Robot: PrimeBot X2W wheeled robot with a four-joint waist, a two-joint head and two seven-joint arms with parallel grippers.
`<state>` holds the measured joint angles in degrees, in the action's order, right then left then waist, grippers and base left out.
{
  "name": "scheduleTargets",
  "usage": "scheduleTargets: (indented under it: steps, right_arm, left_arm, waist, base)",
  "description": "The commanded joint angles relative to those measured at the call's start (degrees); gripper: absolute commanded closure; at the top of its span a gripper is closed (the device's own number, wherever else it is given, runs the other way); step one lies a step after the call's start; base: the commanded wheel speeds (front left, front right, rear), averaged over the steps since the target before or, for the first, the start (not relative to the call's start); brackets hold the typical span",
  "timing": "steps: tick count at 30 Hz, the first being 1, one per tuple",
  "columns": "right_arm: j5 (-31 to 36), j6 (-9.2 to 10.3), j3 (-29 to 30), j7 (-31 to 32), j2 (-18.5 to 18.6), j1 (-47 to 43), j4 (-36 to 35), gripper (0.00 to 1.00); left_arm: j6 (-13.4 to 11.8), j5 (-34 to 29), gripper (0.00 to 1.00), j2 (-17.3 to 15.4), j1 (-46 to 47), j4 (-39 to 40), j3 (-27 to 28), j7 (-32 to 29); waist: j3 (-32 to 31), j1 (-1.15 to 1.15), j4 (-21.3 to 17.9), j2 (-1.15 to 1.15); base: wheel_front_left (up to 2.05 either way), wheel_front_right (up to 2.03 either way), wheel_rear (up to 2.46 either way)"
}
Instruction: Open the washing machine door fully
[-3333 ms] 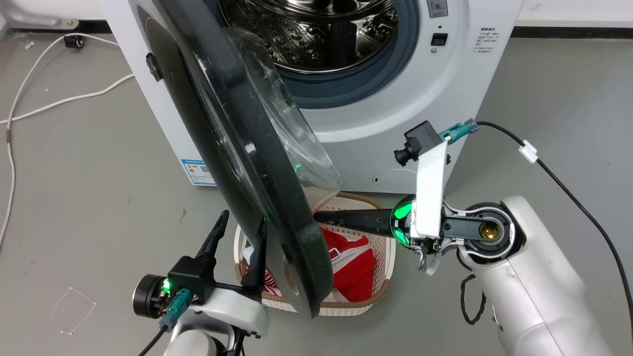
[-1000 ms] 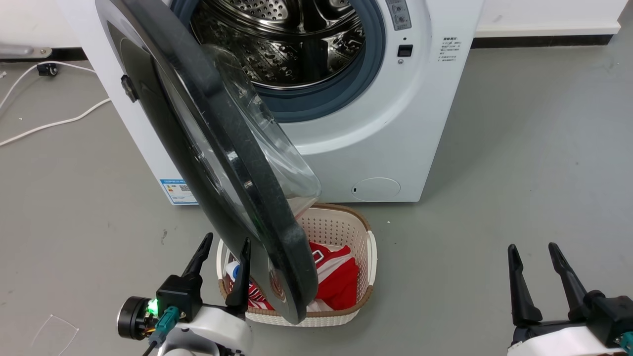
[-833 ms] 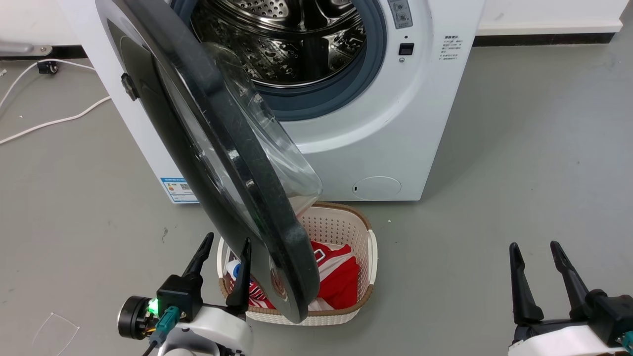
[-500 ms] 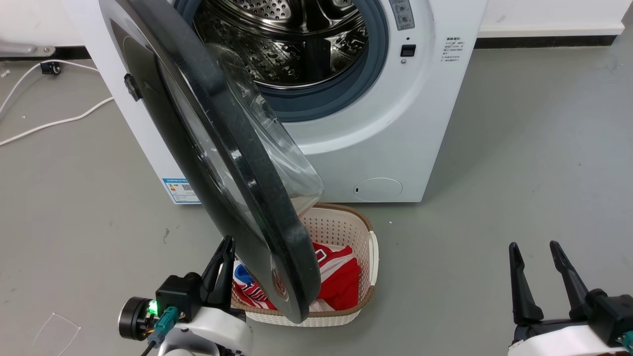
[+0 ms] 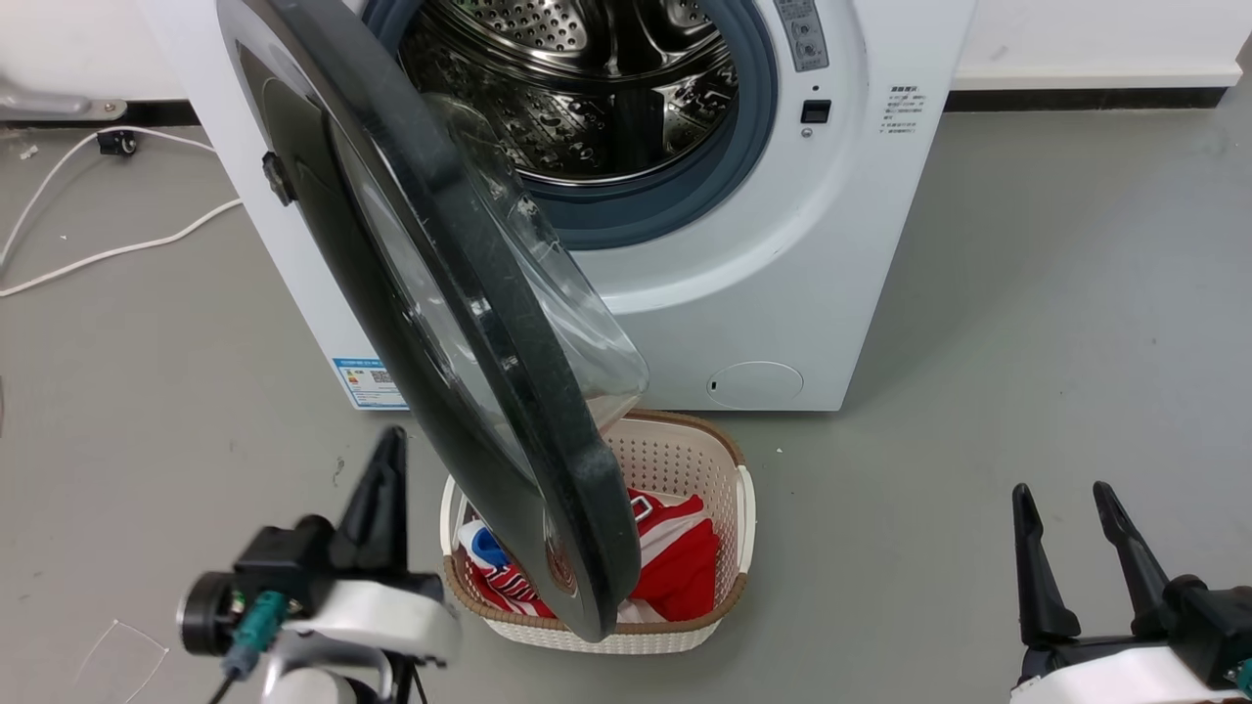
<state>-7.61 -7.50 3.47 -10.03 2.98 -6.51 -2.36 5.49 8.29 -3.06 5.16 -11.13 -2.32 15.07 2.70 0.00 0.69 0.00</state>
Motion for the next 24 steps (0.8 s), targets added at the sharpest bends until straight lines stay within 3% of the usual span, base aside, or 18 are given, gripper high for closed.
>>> scheduleTargets:
  steps: [1,11,17,24]
  right_arm:
    - [0.0,0.01,0.2,0.3,-0.2,-0.6,-0.3,0.0]
    - [-0.3,0.01,0.7,0.8,-0.2,-0.3,0.1,0.0]
    - [-0.1,0.01,0.7,1.0,-0.2,0.1,0.6,0.0]
    - [0.0,0.01,1.1,0.9,-0.2,-0.3,1.0,0.0]
  left_arm:
    - [-0.6,-0.2,1.0,-0.4,1.1,1.8,0.7,0.2]
    - [-2.4,-1.6,1.0,-0.9,3.5,19.6,2.4,0.1]
    - [-1.8,-1.8,1.0,-0.6,3.6,30.8,-1.4,-0.7]
    - [0.0,0.8,1.0,-0.5,1.9,42.0,-8.8,-5.9]
  waist:
    - [-0.1,0.0,0.2,0.0]
    - [-0.3,0.0,0.7,0.0]
    - [-0.3,0.0,0.5,0.0]
    - [-0.8,0.0,0.4,0.0]
  base:
    - [0.0,0.0,0.0]
    - [0.0,0.0,0.0]
    - [0.0,0.0,0.0]
    - [0.0,0.0,0.0]
